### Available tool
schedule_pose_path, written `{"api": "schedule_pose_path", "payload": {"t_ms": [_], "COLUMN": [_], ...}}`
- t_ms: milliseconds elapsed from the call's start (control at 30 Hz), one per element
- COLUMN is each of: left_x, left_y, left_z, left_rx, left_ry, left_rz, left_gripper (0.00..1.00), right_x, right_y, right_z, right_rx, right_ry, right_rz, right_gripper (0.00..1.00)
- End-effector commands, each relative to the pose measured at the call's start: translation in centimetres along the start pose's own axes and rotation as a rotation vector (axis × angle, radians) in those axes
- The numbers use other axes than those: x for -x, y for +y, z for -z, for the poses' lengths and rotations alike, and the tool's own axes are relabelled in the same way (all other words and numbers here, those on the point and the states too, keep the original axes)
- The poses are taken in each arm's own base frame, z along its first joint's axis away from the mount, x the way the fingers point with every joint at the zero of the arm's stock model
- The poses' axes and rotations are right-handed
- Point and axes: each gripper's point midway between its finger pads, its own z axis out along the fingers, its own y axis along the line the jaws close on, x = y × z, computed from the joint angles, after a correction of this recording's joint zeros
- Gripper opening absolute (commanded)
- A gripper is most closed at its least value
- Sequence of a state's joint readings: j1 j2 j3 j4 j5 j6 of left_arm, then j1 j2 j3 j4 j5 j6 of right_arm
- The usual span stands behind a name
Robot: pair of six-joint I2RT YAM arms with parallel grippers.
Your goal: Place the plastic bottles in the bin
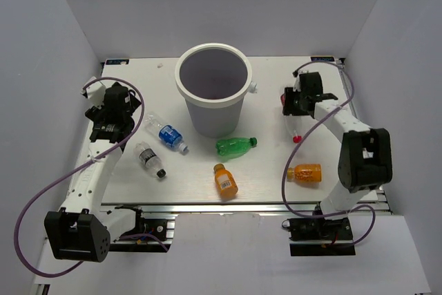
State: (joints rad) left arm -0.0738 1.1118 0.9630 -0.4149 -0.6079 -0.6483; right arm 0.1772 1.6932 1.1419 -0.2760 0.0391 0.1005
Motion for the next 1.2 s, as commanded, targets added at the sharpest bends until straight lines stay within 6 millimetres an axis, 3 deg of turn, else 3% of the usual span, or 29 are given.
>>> {"api": "schedule_pose_path", "payload": {"t_ms": [0, 33, 67, 100, 133, 167, 200, 233, 267, 300, 333, 367, 433, 467, 533, 567, 667, 733, 833, 933, 1067, 1100, 1167], "left_x": [0.2, -0.1, -0.3, -0.7, -1.2, -1.4, -1.8, -3.0, -3.5, -4.1, -5.7, -6.4, -7.5, -7.9, -8.7, -9.2, -11.0, -11.6, -12.3, -12.7, -13.3, -13.5, -14.1], "left_y": [0.3, 0.5, 0.6, 0.8, 1.2, 1.5, 1.7, 2.3, 2.6, 2.8, 3.6, 3.8, 5.0, 5.3, 6.5, 6.7, 7.4, 7.6, 7.3, 6.8, 5.8, 5.5, 5.0], "left_z": [0.5, 0.6, 0.6, 0.6, 0.6, 0.7, 0.8, 1.0, 1.2, 1.4, 1.5, 1.8, 2.5, 2.7, 3.4, 3.5, 4.0, 4.0, 4.0, 3.8, 3.6, 3.4, 3.3], "left_rx": [0.013, 0.02, 0.026, 0.035, 0.053, 0.065, 0.08, 0.101, 0.105, 0.109, 0.121, 0.117, 0.137, 0.14, 0.153, 0.154, 0.142, 0.139, 0.112, 0.086, 0.038, 0.027, -0.004], "left_ry": [-0.003, 0.007, 0.015, 0.025, 0.042, 0.05, 0.061, 0.098, 0.117, 0.136, 0.175, 0.191, 0.223, 0.233, 0.247, 0.258, 0.303, 0.316, 0.338, 0.351, 0.377, 0.381, 0.402], "left_rz": [0.062, 0.067, 0.074, 0.1, 0.099, 0.109, 0.14, 0.141, 0.152, 0.172, 0.16, 0.158, 0.162, 0.159, 0.151, 0.147, 0.141, 0.14, 0.136, 0.139, 0.142, 0.14, 0.126], "left_gripper": [0.98, 0.98, 0.98, 0.98, 0.98, 0.98, 0.98, 0.98, 0.98, 0.98, 0.98, 0.98, 0.98, 0.98, 0.98, 0.98, 0.98, 0.98, 0.98, 0.98, 0.98, 0.98, 0.98], "right_x": [12.8, 14.6, 18.0, 19.5, 20.3, 21.3, 23.1, 23.0, 22.9, 23.6, 22.9, 22.7, 22.4, 22.2, 22.0, 21.8, 21.6, 21.1, 21.6, 22.6, 25.0, 25.3, 26.0], "right_y": [2.2, 3.4, 5.5, 6.7, 9.5, 11.1, 13.0, 16.1, 18.1, 19.8, 22.5, 24.1, 27.4, 28.7, 30.8, 31.6, 32.9, 33.2, 33.1, 32.2, 29.0, 27.5, 24.7], "right_z": [9.7, 11.9, 16.2, 18.4, 20.6, 22.3, 25.4, 26.8, 26.9, 28.9, 29.6, 28.4, 29.1, 27.2, 27.1, 25.3, 23.6, 22.1, 22.6, 23.7, 26.7, 26.4, 28.0], "right_rx": [0.077, 0.13, 0.225, 0.274, 0.364, 0.405, 0.45, 0.524, 0.581, 0.63, 0.701, 0.746, 0.81, 0.825, 0.861, 0.868, 0.903, 0.908, 0.889, 0.827, 0.673, 0.636, 0.597], "right_ry": [-0.382, -0.441, -0.558, -0.615, -0.658, -0.701, -0.773, -0.794, -0.799, -0.839, -0.837, -0.807, -0.817, -0.787, -0.784, -0.752, -0.72, -0.681, -0.688, -0.721, -0.818, -0.809, -0.829], "right_rz": [0.028, 0.045, 0.09, 0.122, 0.197, 0.247, 0.293, 0.348, 0.413, 0.449, 0.487, 0.506, 0.551, 0.556, 0.564, 0.557, 0.544, 0.549, 0.58, 0.587, 0.53, 0.491, 0.424], "right_gripper": [0.39, 0.39, 0.39, 0.4, 0.41, 0.41, 0.41, 0.42, 0.42, 0.43, 0.44, 0.44, 0.44, 0.44, 0.45, 0.46, 0.57, 0.72, 0.87, 0.89, 0.89, 0.89, 0.89]}}
